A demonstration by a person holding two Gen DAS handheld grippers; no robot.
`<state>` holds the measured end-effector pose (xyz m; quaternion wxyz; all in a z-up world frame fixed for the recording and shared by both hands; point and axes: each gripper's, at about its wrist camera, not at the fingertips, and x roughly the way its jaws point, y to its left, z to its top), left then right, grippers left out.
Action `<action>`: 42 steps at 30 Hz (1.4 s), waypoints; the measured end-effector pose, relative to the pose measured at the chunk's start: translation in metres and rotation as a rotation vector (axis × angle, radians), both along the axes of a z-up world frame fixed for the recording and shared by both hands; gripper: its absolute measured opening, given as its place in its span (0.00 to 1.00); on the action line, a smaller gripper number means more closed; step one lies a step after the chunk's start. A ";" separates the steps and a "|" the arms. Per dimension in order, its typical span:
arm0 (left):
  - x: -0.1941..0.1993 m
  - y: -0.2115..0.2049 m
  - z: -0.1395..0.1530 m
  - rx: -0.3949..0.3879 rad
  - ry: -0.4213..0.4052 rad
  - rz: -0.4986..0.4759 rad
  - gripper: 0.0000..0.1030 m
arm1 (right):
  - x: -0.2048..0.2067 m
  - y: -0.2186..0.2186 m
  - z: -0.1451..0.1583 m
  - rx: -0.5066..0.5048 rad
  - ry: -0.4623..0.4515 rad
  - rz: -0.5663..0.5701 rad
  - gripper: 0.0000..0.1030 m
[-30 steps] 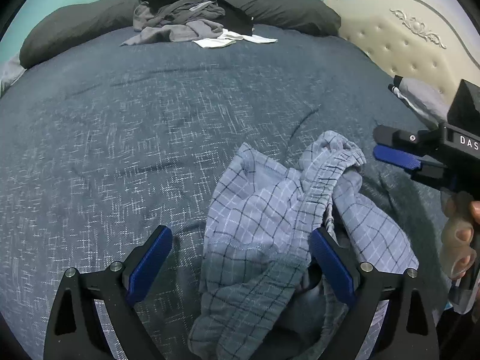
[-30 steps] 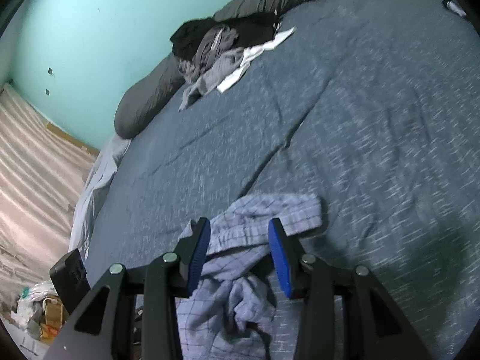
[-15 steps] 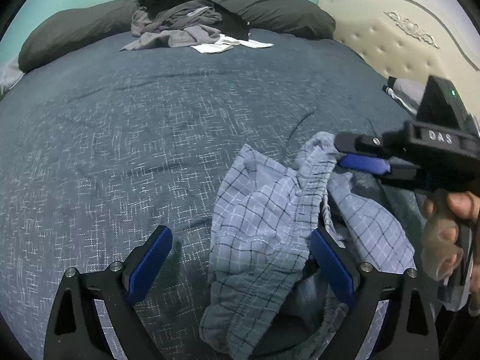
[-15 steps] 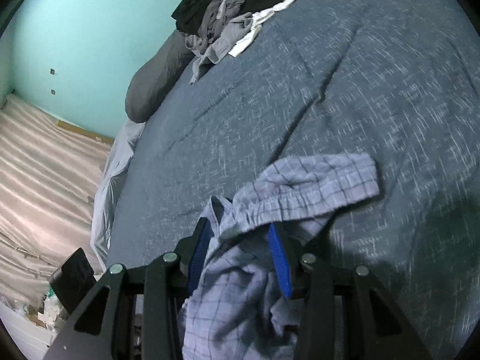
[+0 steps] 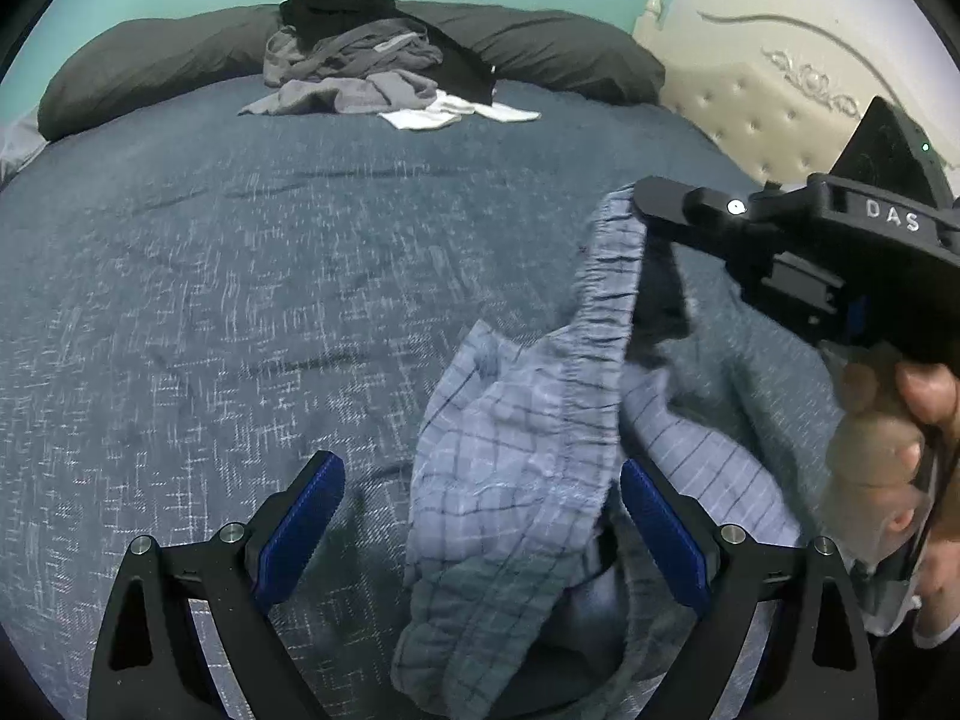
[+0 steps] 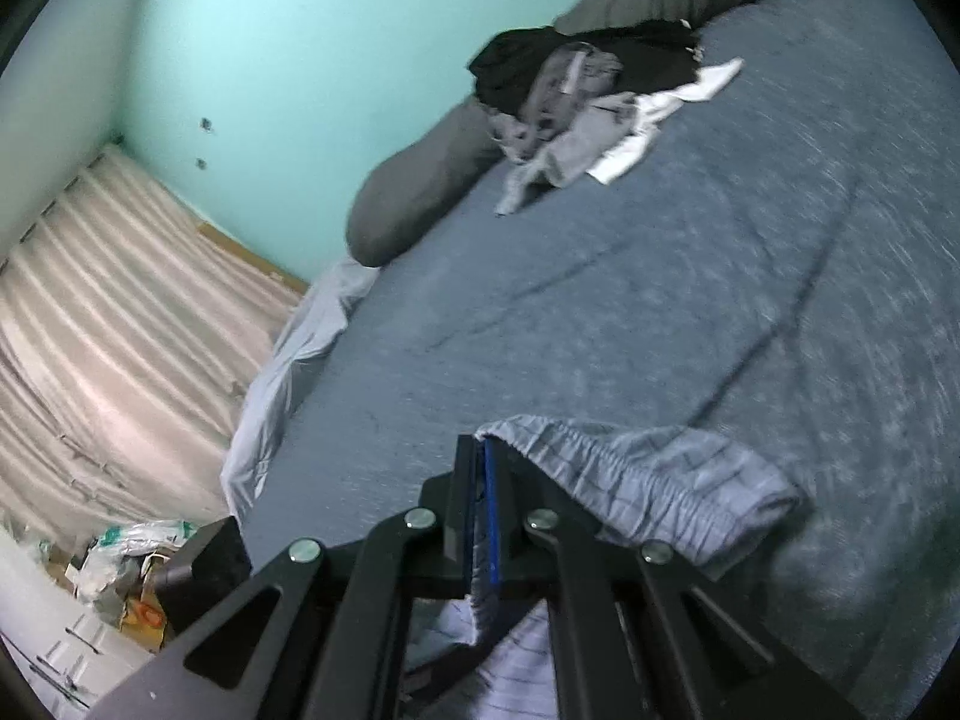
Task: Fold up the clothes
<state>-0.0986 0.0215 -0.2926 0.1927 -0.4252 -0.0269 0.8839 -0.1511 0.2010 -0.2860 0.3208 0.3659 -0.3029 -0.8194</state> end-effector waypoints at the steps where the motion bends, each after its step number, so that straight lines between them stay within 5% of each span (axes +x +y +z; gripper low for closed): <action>1: 0.000 0.000 0.002 0.008 0.003 0.000 0.93 | -0.001 -0.001 0.001 -0.003 0.002 0.001 0.02; 9: -0.012 0.000 -0.007 0.011 -0.035 0.043 0.93 | -0.006 -0.002 0.004 -0.031 0.013 0.024 0.02; 13: -0.020 -0.005 -0.020 -0.023 -0.091 0.088 0.62 | -0.006 -0.006 0.001 -0.002 0.009 0.058 0.03; 20: -0.026 -0.026 -0.022 -0.005 -0.109 0.179 0.49 | -0.004 0.000 -0.002 0.076 -0.028 0.037 0.06; 24: -0.027 -0.040 -0.020 0.009 -0.105 0.239 0.38 | -0.002 0.016 -0.001 0.125 -0.054 -0.019 0.30; 35: -0.024 -0.053 -0.018 0.014 -0.106 0.261 0.38 | 0.006 -0.005 -0.022 0.323 -0.147 0.092 0.34; 42: -0.024 -0.058 -0.019 0.012 -0.110 0.265 0.38 | 0.008 -0.023 -0.034 0.352 -0.166 0.141 0.34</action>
